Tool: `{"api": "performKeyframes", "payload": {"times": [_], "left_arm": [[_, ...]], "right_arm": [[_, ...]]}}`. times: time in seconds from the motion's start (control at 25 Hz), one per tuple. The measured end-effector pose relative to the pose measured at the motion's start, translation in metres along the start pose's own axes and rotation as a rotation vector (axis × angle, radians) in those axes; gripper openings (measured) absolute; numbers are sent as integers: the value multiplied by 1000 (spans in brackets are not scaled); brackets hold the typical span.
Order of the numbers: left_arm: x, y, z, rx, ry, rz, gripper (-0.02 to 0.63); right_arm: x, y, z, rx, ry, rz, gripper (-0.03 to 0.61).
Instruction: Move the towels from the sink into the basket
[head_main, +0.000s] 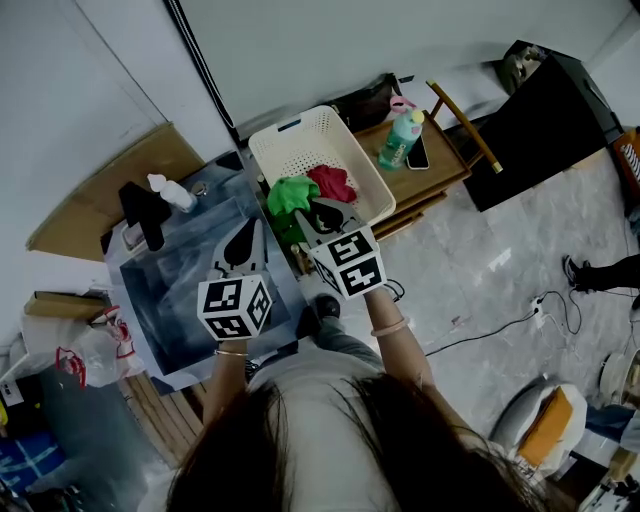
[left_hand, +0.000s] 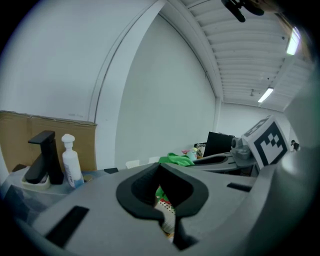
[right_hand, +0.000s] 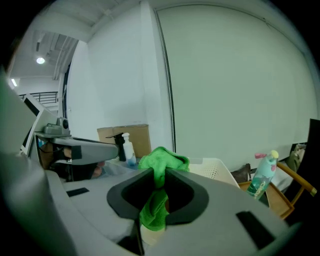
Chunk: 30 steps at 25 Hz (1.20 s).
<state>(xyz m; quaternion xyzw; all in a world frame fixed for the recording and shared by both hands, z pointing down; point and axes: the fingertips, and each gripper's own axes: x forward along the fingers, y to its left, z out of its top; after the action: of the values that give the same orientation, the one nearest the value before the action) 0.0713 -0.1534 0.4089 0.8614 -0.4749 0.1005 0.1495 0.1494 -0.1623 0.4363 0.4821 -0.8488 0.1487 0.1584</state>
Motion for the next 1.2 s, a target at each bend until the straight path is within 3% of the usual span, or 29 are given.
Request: {"api": "performKeyframes", "payload": {"times": [0.32, 0.64, 1.2], "left_arm": [[22, -17, 2, -3, 10, -13, 8], [40, -21, 4, -8, 9, 16, 8], [41, -4, 3, -35, 6, 129, 9]], "right_arm": [[16, -40, -15, -61, 76, -2, 80], [47, -71, -51, -184, 232, 40, 81], [108, -87, -117, -413, 478, 197, 83]]}}
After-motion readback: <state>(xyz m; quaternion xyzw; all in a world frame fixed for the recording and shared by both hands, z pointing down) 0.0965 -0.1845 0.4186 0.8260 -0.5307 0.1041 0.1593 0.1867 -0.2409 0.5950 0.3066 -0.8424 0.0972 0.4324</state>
